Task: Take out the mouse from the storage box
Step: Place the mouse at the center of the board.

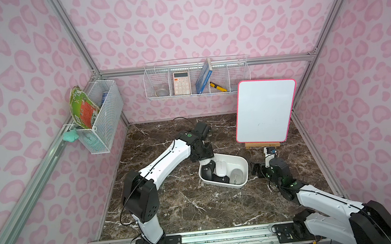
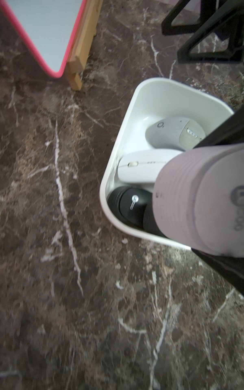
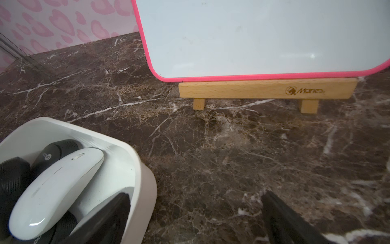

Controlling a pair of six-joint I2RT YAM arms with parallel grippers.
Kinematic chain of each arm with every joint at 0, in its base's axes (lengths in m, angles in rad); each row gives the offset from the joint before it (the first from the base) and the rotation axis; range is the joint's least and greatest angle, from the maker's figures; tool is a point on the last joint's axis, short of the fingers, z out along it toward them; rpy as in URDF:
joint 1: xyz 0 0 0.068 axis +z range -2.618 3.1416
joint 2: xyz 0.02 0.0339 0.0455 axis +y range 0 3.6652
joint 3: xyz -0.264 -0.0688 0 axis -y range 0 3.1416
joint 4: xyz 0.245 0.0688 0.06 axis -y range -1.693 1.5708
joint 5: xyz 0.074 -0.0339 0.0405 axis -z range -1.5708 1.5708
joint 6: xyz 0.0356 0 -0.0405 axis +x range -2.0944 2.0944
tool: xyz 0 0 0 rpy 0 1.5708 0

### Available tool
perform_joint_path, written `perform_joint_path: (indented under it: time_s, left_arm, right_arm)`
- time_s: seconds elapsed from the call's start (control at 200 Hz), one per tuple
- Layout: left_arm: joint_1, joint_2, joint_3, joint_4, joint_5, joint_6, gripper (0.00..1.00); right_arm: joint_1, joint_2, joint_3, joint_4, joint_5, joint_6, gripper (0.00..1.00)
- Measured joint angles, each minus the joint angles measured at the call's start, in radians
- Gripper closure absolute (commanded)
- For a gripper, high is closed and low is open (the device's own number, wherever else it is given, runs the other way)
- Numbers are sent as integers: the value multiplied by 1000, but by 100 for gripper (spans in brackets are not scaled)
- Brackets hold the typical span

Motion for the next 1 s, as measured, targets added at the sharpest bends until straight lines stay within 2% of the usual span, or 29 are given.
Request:
perform_joint_path:
  time_s: [0.185,0.425,0.815,1.0]
  left_arm:
    - [138,-29,-108,16,-24,19,46]
    - [233,4,-211,53,-28,23,46]
    - [249,119,-215,99,-54,23,37]
    - [249,147,-203,116,-56,23,28]
  right_arm:
    - [0,-2,0,0,0,0,1]
    - [0,-2,0,0,0,0,1]
    - [0,6,0,1,0,0,1]
    - [0,7,0,1,0,0,1]
